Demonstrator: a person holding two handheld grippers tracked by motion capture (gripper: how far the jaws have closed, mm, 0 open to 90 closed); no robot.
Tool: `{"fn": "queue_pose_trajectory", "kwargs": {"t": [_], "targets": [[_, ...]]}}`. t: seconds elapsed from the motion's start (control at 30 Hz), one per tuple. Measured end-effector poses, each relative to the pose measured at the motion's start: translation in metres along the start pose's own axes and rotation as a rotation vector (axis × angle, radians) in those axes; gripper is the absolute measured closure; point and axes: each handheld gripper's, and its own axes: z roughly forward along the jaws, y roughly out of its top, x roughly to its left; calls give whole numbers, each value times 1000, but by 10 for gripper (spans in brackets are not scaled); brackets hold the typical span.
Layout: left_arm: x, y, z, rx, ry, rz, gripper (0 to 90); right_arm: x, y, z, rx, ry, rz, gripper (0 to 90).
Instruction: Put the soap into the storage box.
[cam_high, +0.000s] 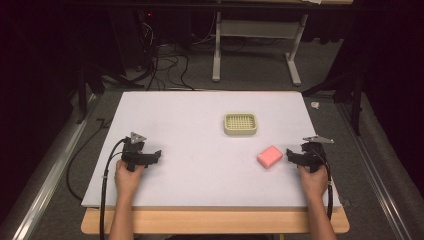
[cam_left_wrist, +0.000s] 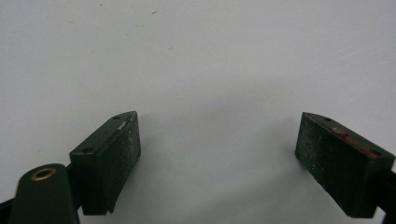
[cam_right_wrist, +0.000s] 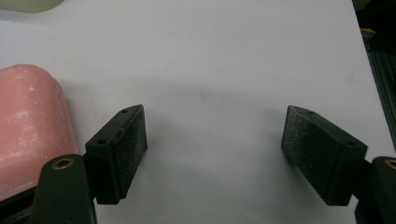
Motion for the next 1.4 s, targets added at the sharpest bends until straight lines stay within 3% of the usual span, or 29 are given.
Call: {"fn": "queue_pose_trajectory", "kwargs": {"t": [0.73,1.0,1.4], "targets": [[0,0,0,2,0,3,148,-1,1,0,6,9,9,226],[0,0,0,-1,1,0,148,-1,2,1,16,21,-3,188],[-1,0,0,1,2,-3,148,-4,1,-2,2,44,21,203]]}}
